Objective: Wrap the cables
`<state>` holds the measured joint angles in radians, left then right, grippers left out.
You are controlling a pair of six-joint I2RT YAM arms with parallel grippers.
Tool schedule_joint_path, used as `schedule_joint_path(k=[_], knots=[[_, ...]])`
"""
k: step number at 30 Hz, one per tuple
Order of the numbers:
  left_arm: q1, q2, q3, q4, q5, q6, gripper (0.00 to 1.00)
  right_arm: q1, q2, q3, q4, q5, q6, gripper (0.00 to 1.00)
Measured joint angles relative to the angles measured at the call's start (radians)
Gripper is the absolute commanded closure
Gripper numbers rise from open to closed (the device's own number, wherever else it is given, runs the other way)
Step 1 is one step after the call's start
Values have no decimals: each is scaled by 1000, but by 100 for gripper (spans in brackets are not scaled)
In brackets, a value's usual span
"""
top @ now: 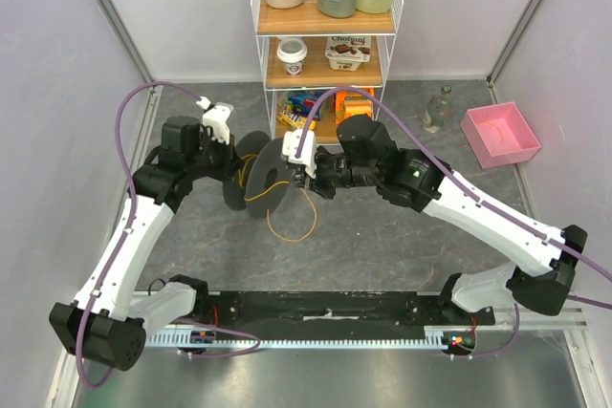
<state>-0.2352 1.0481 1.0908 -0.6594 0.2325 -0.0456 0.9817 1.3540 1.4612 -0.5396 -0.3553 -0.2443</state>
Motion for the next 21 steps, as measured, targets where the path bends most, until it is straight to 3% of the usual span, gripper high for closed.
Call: schedule_joint_path(k=[7,14,21], knots=[[-73,-36,-25,-48,96,197,98,-41,44,84,-53,55,-74,100],[-78,-69,-37,-115,196,381,98,-135,56,114,-80,76,-121,100],[-79,-95,-23,-143,304,420,98,-215,53,8,-82,57,-188,100]])
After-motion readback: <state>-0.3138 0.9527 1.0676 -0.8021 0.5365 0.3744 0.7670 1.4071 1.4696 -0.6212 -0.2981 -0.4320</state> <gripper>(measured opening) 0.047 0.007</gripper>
